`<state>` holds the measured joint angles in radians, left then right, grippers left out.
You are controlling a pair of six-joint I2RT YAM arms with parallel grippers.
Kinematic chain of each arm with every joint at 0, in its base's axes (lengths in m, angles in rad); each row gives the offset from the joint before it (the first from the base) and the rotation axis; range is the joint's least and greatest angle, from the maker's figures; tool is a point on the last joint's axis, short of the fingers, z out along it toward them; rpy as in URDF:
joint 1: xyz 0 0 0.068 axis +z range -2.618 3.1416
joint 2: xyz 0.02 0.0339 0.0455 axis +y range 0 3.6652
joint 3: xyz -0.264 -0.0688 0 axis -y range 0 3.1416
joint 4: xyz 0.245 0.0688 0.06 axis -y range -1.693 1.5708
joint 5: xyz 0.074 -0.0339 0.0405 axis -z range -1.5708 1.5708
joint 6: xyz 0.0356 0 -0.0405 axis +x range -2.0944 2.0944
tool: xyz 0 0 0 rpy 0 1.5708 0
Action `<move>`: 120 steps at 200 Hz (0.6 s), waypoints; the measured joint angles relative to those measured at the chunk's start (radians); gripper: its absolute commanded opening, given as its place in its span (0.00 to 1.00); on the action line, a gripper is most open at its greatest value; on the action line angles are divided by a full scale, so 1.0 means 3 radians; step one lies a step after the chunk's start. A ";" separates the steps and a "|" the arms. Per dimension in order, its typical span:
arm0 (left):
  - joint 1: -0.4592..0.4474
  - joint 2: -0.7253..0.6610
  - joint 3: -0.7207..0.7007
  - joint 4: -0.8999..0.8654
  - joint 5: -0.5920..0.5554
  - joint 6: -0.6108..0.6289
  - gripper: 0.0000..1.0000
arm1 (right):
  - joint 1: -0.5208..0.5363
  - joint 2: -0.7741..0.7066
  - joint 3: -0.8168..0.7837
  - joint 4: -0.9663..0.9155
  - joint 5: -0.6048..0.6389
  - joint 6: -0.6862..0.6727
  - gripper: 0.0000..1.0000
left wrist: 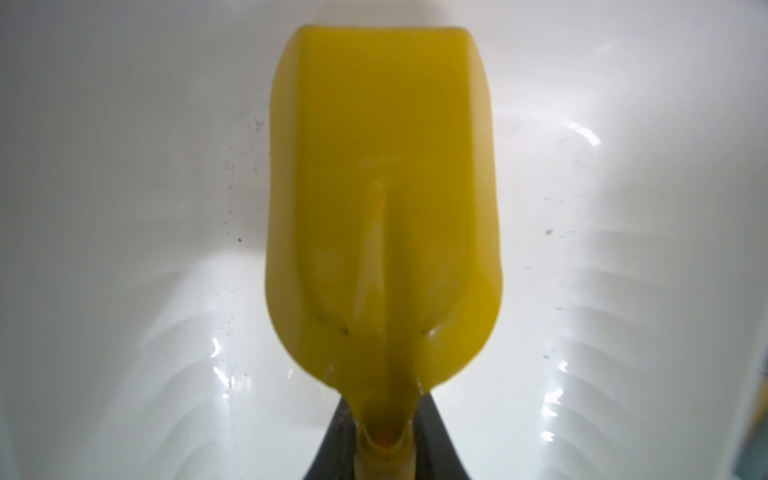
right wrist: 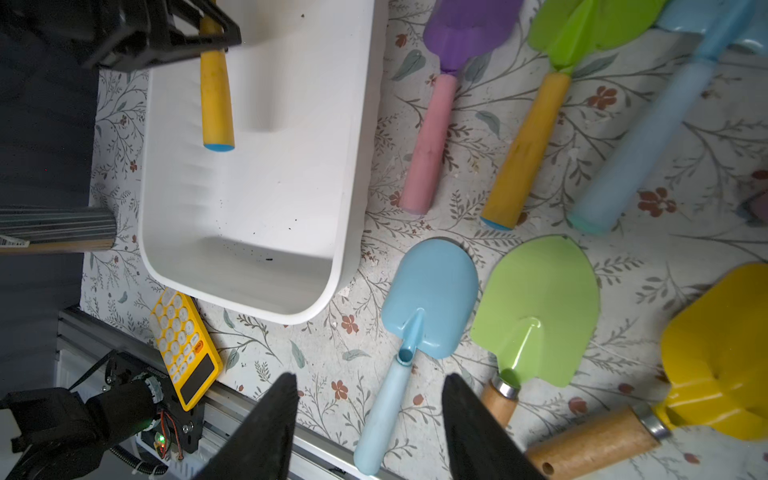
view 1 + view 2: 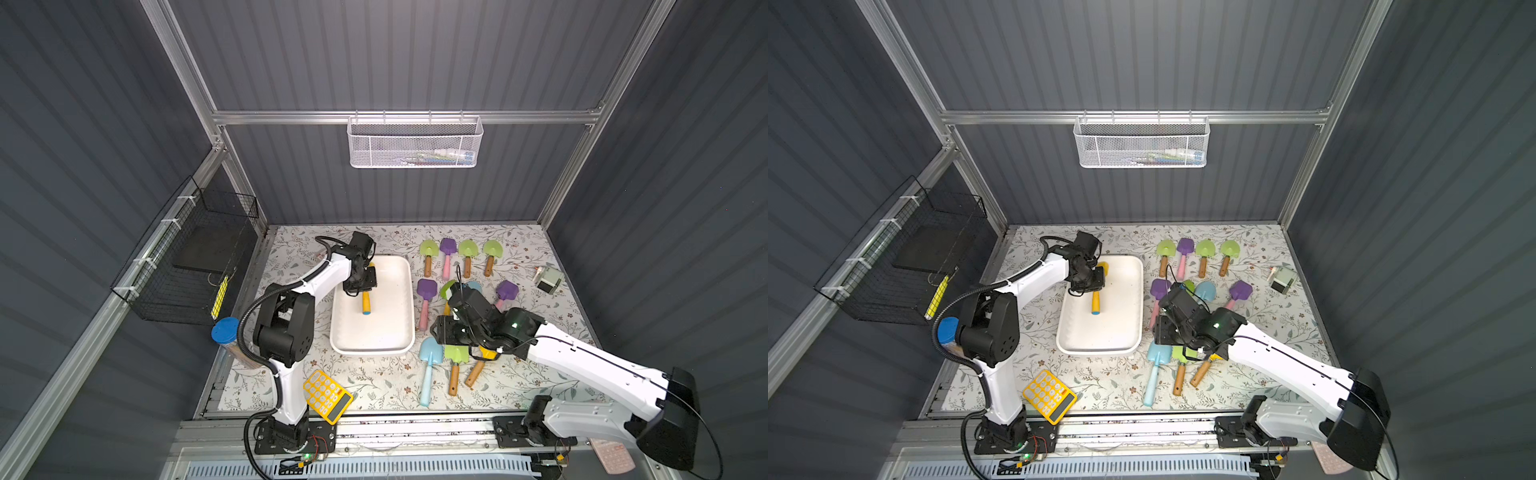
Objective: Take the shovel out of the storage box
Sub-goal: Pick up the shovel from the storage box, then place the shovel at the center of the board.
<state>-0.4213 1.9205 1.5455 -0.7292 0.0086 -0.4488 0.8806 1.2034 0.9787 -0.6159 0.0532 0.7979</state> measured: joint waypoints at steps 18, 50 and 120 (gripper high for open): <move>-0.0038 -0.0140 0.0137 -0.0028 0.0056 -0.0043 0.00 | 0.0050 0.0174 0.0144 0.0104 -0.0013 -0.0025 0.64; -0.0169 -0.0294 0.0235 -0.0062 0.0137 -0.0120 0.00 | 0.0132 0.0484 0.0420 0.0355 -0.0090 -0.0093 0.66; -0.0407 -0.0342 0.0243 -0.0140 0.0263 -0.0292 0.00 | 0.0095 0.0922 0.0659 0.0966 -0.0351 -0.0127 0.64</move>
<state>-0.5434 1.8179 1.6184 -0.7712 0.0875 -0.5365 0.9092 1.4799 1.1763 -0.3260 -0.0521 0.7597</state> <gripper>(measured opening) 0.194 0.655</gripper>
